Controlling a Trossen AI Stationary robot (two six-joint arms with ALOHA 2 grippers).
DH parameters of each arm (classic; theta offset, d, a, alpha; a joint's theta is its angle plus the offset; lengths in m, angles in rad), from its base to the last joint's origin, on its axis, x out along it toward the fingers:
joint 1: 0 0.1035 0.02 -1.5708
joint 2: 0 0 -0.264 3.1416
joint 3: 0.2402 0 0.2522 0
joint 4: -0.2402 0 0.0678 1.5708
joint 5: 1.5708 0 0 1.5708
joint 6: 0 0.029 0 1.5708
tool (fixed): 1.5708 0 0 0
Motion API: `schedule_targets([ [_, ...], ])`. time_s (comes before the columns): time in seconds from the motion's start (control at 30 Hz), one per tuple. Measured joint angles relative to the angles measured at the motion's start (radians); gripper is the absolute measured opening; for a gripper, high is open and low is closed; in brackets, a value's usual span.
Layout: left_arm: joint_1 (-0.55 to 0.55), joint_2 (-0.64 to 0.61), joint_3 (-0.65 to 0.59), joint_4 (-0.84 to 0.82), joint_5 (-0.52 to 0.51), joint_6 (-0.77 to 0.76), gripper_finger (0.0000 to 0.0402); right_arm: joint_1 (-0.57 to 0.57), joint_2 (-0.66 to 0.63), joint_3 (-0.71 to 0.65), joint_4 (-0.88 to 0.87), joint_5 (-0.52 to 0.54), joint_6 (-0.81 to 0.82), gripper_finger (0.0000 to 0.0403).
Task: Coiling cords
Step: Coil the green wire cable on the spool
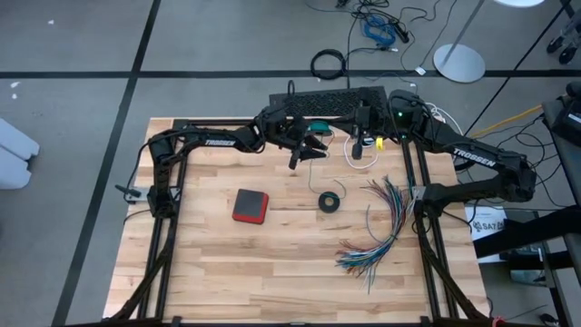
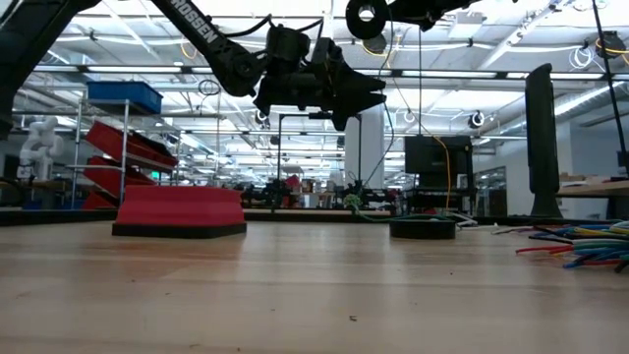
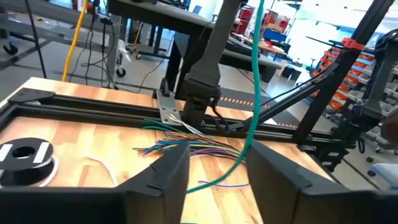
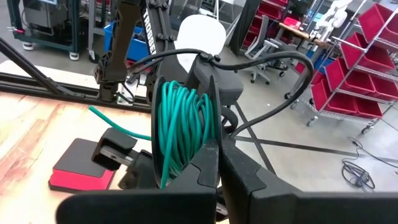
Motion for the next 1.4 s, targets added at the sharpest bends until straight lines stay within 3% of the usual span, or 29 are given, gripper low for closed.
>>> schedule_targets([
  [0.5,0.031,0.000,0.000,-0.012,-0.016,0.073,0.0008,0.000,-0.001,0.000,-0.044,-0.002,0.006,0.0000],
  [0.83,0.123,-0.013,-0.002,-0.108,-0.026,0.075,0.0002,0.000,-0.006,0.000,-0.187,0.065,-0.004,0.0000],
  [1.07,0.144,-0.091,-0.002,-0.196,-0.019,0.131,0.0001,0.000,0.002,0.001,-0.302,0.208,-0.041,0.0000],
  [1.4,0.121,-0.144,-0.002,-0.273,-0.017,0.132,0.0000,0.032,0.111,0.001,-0.268,0.359,-0.091,0.0000],
])
